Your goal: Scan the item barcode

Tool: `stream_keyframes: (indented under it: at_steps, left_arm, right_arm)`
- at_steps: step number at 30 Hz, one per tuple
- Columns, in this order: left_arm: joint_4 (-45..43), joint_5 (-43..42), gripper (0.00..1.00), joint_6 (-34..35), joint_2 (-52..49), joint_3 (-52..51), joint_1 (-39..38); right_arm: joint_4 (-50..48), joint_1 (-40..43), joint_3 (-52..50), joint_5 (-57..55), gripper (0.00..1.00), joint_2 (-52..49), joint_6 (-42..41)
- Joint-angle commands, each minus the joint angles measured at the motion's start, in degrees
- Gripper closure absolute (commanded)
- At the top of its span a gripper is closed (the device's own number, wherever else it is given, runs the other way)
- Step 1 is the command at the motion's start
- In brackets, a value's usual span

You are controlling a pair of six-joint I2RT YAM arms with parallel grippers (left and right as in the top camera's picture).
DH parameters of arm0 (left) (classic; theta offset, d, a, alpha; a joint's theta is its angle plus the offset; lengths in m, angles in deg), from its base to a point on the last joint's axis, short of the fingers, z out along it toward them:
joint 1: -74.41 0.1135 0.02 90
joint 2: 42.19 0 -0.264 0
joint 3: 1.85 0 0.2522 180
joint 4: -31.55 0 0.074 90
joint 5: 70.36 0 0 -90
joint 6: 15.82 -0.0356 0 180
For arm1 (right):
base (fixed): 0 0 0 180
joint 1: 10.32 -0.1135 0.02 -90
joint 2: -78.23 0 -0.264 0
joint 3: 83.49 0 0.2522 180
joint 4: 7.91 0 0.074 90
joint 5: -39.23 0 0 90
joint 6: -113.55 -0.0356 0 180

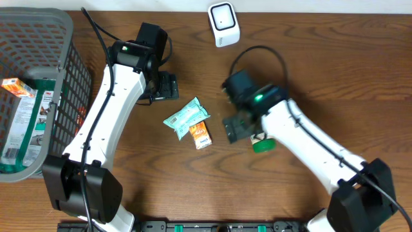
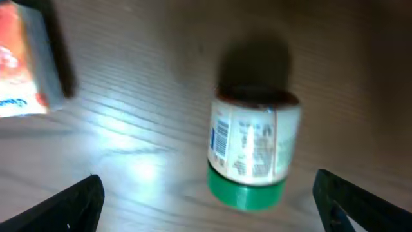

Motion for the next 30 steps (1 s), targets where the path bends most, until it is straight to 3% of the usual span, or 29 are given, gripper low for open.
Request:
stream_keyframes:
  at_steps: [1, 4, 11, 14, 22, 25, 28, 30]
  left_arm:
    - [0.2, 0.5, 0.07, -0.1, -0.1, 0.2, 0.1]
    - [0.2, 0.5, 0.07, -0.2, -0.1, 0.2, 0.1]
    - [0.2, 0.5, 0.07, -0.1, -0.1, 0.2, 0.1]
    - [0.2, 0.5, 0.07, -0.1, -0.1, 0.2, 0.1]
    - [0.2, 0.5, 0.07, -0.1, -0.1, 0.2, 0.1]
    - [0.2, 0.5, 0.07, -0.1, -0.1, 0.2, 0.1]
    - [0.2, 0.5, 0.07, -0.1, -0.1, 0.2, 0.1]
    - [0.2, 0.5, 0.07, -0.1, -0.1, 0.2, 0.1]
  right_arm:
    - [1.7, -7.5, -1.7, -16.8, 0.01, 0.1, -11.7]
    - [1.1, -11.7, -4.3, -24.0, 0.01, -0.9, -16.5]
    - [-1.9, -12.3, -5.7, -24.5, 0.09, -9.7, -17.5]
    - [-2.2, -12.3, -5.7, -24.6, 0.18, -15.1, -17.5]
    - [-0.9, -10.9, -5.7, -25.2, 0.37, -16.6, -17.5]
    - [-0.5, -8.6, -5.7, -23.8, 0.34, -16.5, -17.5]
    - [-0.5, -5.9, -5.5, -19.9, 0.22, -16.2, -16.9]
    - [-0.5, -3.5, -5.1, -17.5, 0.09, -15.7, -14.8]
